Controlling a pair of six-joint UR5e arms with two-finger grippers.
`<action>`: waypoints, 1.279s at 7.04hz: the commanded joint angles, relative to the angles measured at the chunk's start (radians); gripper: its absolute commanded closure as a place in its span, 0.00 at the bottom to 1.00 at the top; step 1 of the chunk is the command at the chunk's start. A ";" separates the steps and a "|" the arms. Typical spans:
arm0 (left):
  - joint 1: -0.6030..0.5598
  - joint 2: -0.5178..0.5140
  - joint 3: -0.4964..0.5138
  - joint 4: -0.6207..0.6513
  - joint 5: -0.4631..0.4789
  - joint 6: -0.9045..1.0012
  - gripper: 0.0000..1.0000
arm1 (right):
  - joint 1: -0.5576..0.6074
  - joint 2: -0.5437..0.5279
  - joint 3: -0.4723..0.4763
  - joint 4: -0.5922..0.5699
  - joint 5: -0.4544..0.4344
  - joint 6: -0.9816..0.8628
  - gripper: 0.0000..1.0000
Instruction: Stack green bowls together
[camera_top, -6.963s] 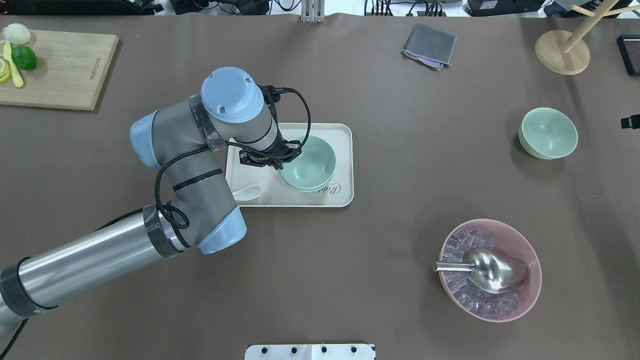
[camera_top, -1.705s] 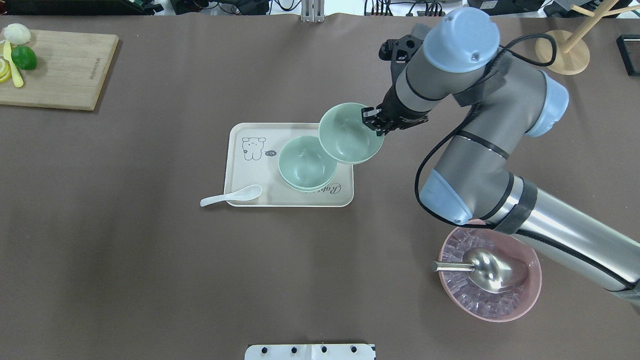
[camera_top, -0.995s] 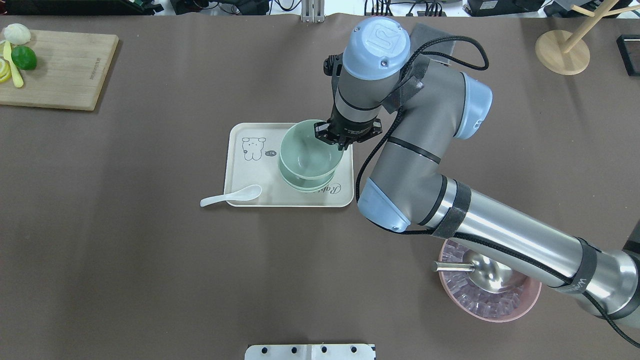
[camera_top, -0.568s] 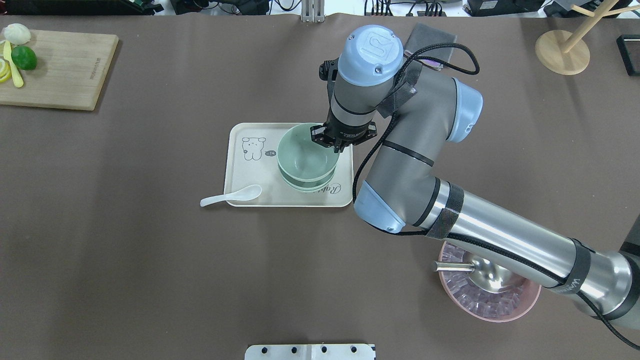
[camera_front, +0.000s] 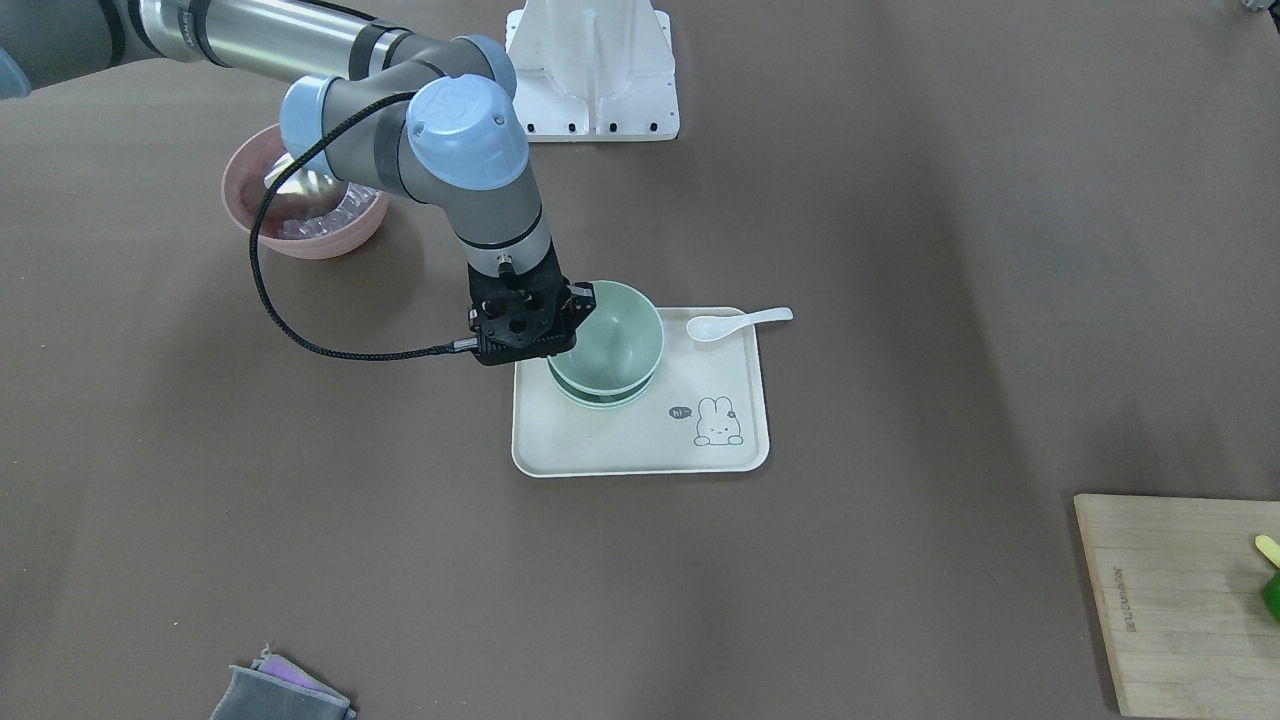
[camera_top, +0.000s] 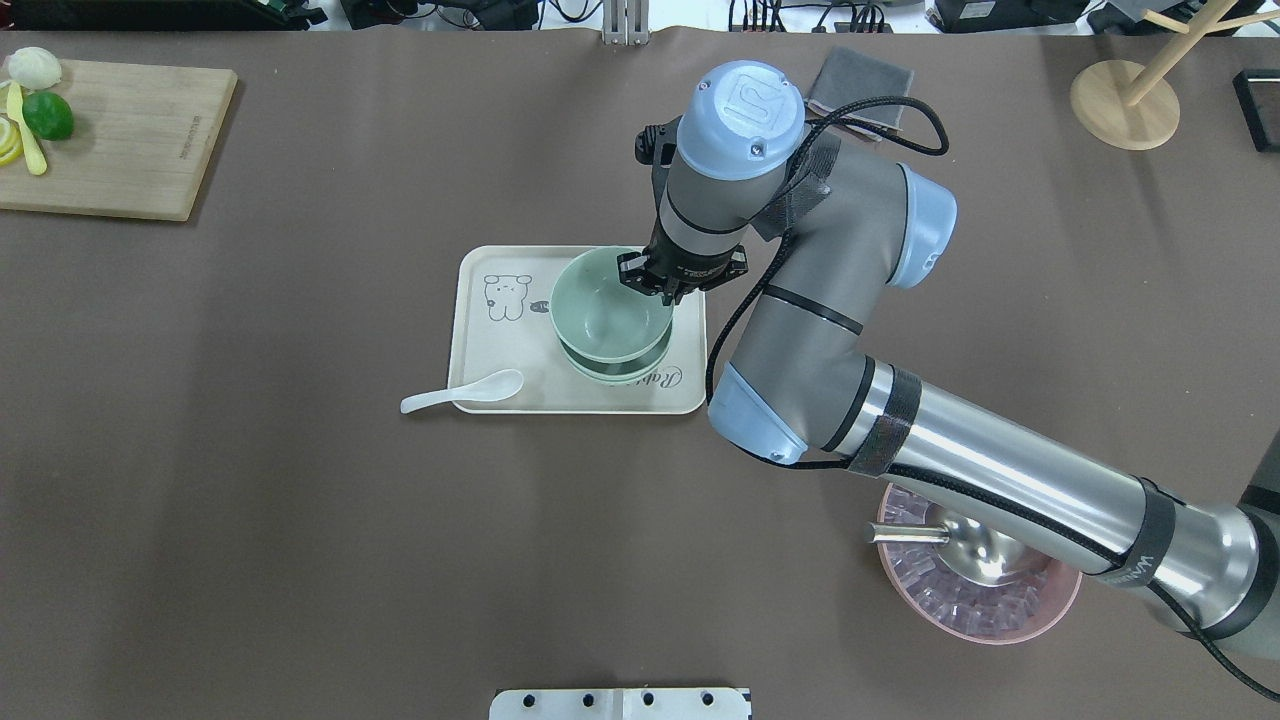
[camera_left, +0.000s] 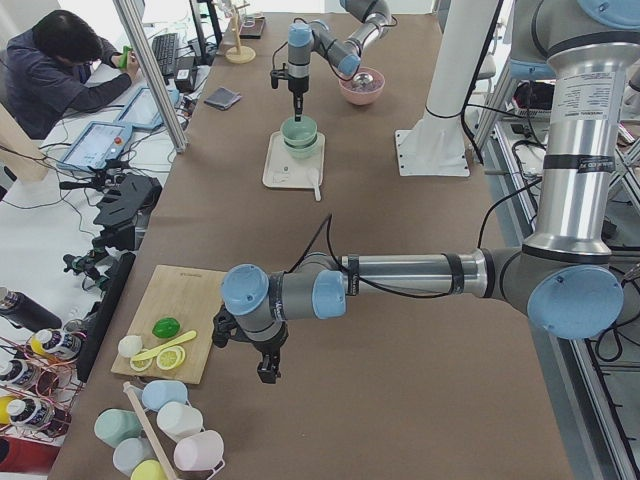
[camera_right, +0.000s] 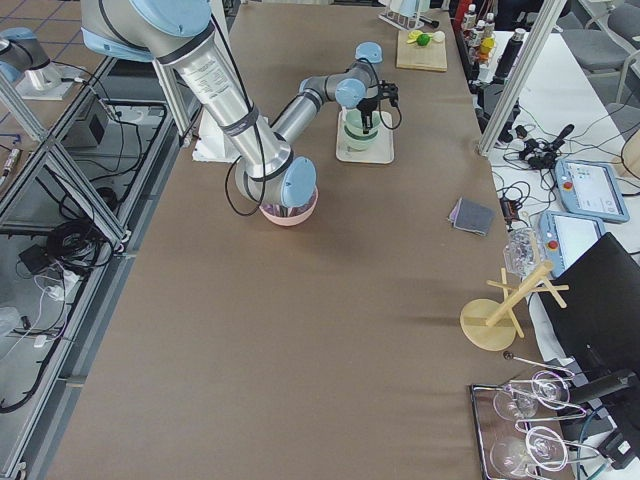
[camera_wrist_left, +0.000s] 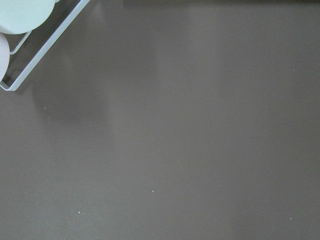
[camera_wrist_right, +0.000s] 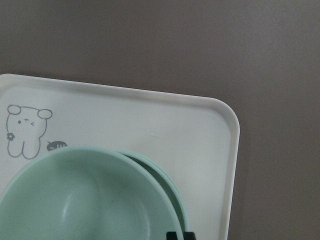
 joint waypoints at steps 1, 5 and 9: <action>0.000 0.001 0.000 -0.001 0.000 0.000 0.02 | -0.004 -0.001 -0.008 0.020 0.000 0.009 1.00; 0.000 0.001 0.000 -0.001 0.000 0.001 0.01 | -0.017 -0.005 -0.026 0.035 -0.014 0.007 1.00; 0.000 0.001 -0.002 -0.001 0.000 0.000 0.02 | -0.017 -0.007 -0.029 0.035 -0.020 0.007 0.99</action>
